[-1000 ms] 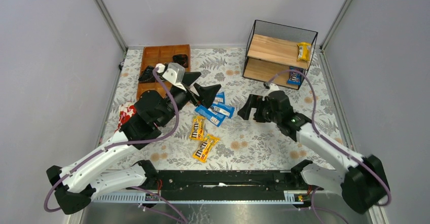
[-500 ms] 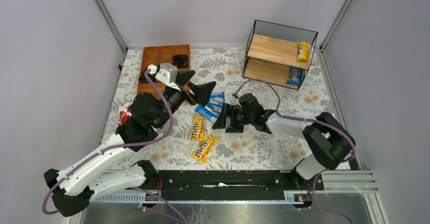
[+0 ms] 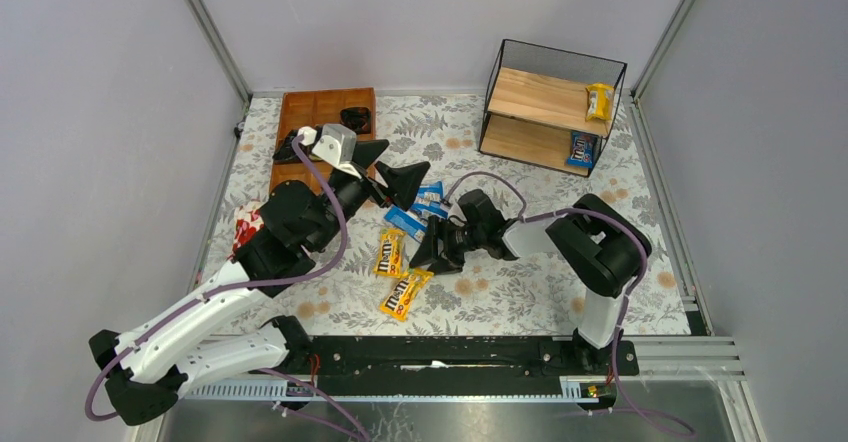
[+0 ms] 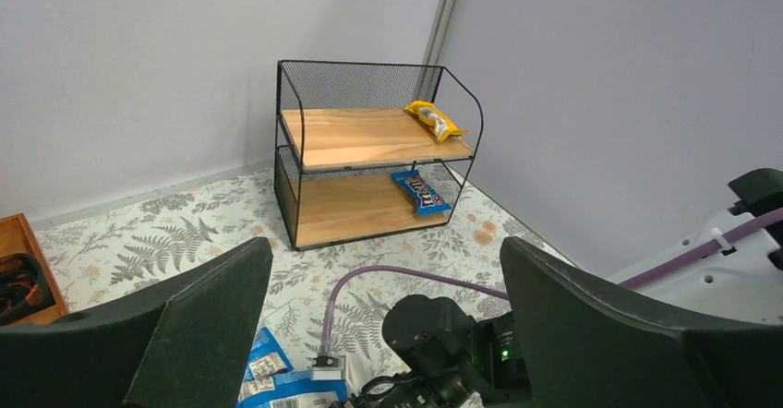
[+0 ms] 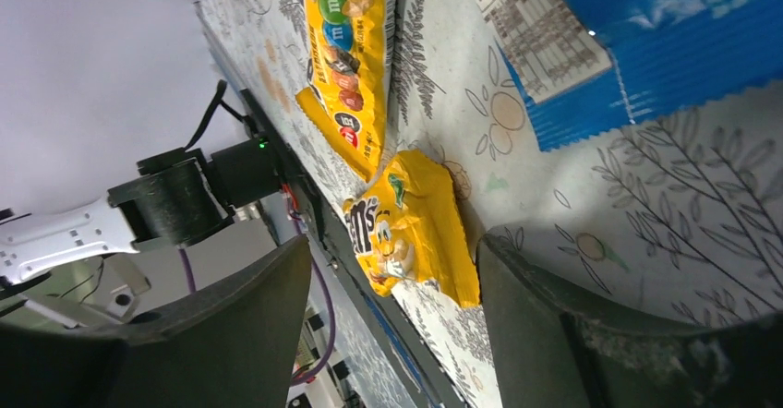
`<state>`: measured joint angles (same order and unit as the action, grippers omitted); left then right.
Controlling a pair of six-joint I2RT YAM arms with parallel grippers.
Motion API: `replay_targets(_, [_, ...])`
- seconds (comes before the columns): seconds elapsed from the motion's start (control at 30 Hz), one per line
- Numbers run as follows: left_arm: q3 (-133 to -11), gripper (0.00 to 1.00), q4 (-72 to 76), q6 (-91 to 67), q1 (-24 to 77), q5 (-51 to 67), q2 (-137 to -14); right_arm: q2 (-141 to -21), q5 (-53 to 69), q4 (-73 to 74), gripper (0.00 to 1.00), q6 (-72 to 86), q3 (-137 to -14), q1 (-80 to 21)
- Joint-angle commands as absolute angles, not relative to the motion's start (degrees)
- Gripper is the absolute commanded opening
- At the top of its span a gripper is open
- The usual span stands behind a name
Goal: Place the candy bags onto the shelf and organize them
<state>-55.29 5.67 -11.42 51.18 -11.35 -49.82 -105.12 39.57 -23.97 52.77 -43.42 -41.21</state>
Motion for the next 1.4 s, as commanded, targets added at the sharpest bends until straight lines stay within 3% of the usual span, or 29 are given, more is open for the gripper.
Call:
replay_targets(0.0, [-55.77,0.99,7.66,-11.42,51.33,-10.54,-49.68,-108.25,45.16,-34.50,0.69,58.37,-41.27,-41.62])
replay_targets(0.17, [-55.72,0.99,7.66,-11.34,51.28,-10.60,-49.88,-110.53,43.42,-35.72,0.60,59.03,-41.43,-41.90])
replay_targets(0.43, [-55.72,0.99,7.75,-11.43,51.31,-10.41,-50.16,-109.88,42.59,-43.80,0.31,62.74,-39.64,-42.01])
replay_targets(0.73, [-55.72,0.99,7.77,-11.69,51.33,-10.08,-50.17,-103.87,41.22,-43.22,0.00,62.12,-38.20,-41.93])
replay_targets(0.87, [-55.72,0.99,7.78,-11.78,51.31,-10.10,-49.92,-96.83,37.74,-25.96,0.00,51.06,-41.77,-41.66])
replay_targets(1.1, [-55.72,0.99,7.79,-12.26,51.31,-9.50,-49.40,-84.77,18.05,12.76,0.00,25.64,-54.62,-41.60])
replay_targets(1.37, [-55.72,0.99,7.82,-12.30,51.31,-9.71,-49.13,-77.74,7.06,21.87,0.00,17.04,-57.73,-41.58])
